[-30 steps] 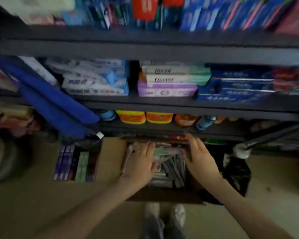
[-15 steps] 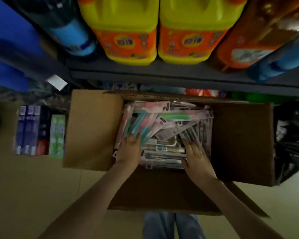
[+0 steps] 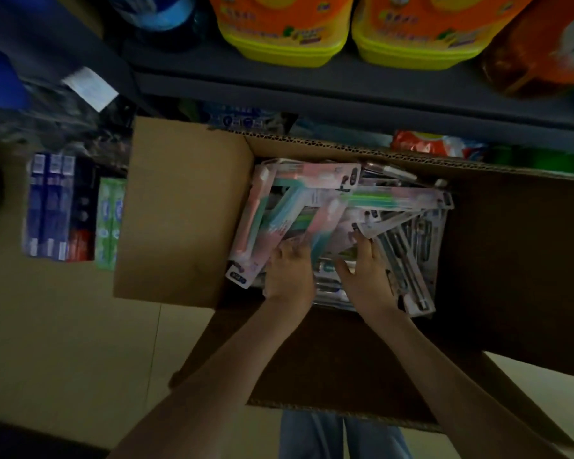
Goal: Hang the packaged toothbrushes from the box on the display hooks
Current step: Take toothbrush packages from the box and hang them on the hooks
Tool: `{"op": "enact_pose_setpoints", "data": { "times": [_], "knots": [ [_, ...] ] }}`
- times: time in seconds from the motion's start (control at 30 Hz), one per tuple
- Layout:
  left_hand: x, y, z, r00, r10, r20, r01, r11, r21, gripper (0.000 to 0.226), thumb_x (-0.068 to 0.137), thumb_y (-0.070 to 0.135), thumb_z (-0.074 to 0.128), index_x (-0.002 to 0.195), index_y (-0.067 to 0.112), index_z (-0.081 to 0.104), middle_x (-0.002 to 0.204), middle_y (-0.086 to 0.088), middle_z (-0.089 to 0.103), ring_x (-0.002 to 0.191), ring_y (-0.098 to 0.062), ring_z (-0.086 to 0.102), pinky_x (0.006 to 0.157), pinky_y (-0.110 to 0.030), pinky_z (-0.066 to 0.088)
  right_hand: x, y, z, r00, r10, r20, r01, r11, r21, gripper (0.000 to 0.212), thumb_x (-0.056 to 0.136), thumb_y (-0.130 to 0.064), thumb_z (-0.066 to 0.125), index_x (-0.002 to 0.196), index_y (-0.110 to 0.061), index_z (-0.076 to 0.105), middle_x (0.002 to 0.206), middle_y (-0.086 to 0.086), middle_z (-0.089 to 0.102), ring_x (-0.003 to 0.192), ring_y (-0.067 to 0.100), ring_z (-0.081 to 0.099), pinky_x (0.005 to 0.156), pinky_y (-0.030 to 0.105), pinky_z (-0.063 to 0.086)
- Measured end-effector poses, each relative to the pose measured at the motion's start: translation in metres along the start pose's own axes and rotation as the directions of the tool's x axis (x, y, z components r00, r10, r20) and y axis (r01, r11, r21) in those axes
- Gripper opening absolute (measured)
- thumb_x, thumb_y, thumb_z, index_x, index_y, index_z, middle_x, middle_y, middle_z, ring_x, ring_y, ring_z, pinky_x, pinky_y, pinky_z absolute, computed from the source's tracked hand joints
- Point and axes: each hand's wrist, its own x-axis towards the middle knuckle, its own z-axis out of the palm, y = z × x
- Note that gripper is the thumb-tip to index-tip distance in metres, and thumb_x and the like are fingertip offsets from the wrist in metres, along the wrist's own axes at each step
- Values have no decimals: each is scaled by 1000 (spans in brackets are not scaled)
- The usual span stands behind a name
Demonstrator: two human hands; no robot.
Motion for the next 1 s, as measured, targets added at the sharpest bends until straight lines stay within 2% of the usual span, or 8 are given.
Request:
{"op": "enact_pose_setpoints", "data": {
  "times": [0.1,0.2,0.3,0.4,0.5,0.6,0.77,1.0],
  "knots": [
    [-9,12,7,995,93,22,-91,992,-83,61,94,21,57,147,19,25,145,-13,34,135,-30,33,106,-40,37,5,0,1,978,183,103,-203,949,241,44,96,-26,56,135,-13,42,122,7,56,107,20,57,76,23,44],
    [-10,22,14,983,170,75,-159,978,-136,56,91,25,61,140,18,34,141,-9,39,133,-28,37,109,-40,35,15,8,2,931,324,169,-365,842,397,49,83,-42,61,121,-13,52,106,7,65,98,25,65,81,40,55],
    [-6,24,22,933,301,196,-277,950,-141,65,87,40,65,140,18,36,142,-5,44,136,-25,36,114,-45,29,27,28,5,897,399,189,-440,769,463,38,84,-21,59,120,-15,51,107,10,64,96,26,64,85,46,55],
    [-2,18,21,913,380,146,-379,925,-36,55,94,43,53,141,19,37,145,-1,41,139,-21,30,118,-42,18,25,31,-7,881,442,167,-468,769,435,41,86,-15,53,126,-14,45,113,11,62,99,27,62,84,45,54],
    [6,8,14,955,297,-9,-295,952,85,57,96,23,50,147,17,26,148,-5,29,141,-22,22,119,-39,12,23,40,-16,878,470,93,-467,798,381,49,96,-11,48,140,-10,24,114,10,50,100,26,54,78,35,46],
    [18,-3,13,979,202,-38,-187,951,246,60,93,11,48,147,8,22,148,-14,27,138,-28,25,119,-41,16,21,51,-17,885,464,38,-450,831,327,61,96,-8,47,146,-12,13,121,18,52,100,32,55,85,44,49],
    [28,-10,18,990,138,16,-131,885,446,50,96,8,45,142,-3,30,142,-20,41,132,-32,37,113,-40,29,16,53,-6,937,350,6,-345,919,189,84,87,-24,68,148,-12,13,148,14,32,133,35,38,104,51,41],
    [19,-2,10,978,208,20,-202,915,350,48,94,24,58,134,3,42,136,-17,45,122,-27,48,104,-34,39,13,49,-10,945,326,-31,-321,941,109,82,88,-27,66,149,-16,11,151,13,25,130,37,40,98,51,45]
  ]
}}
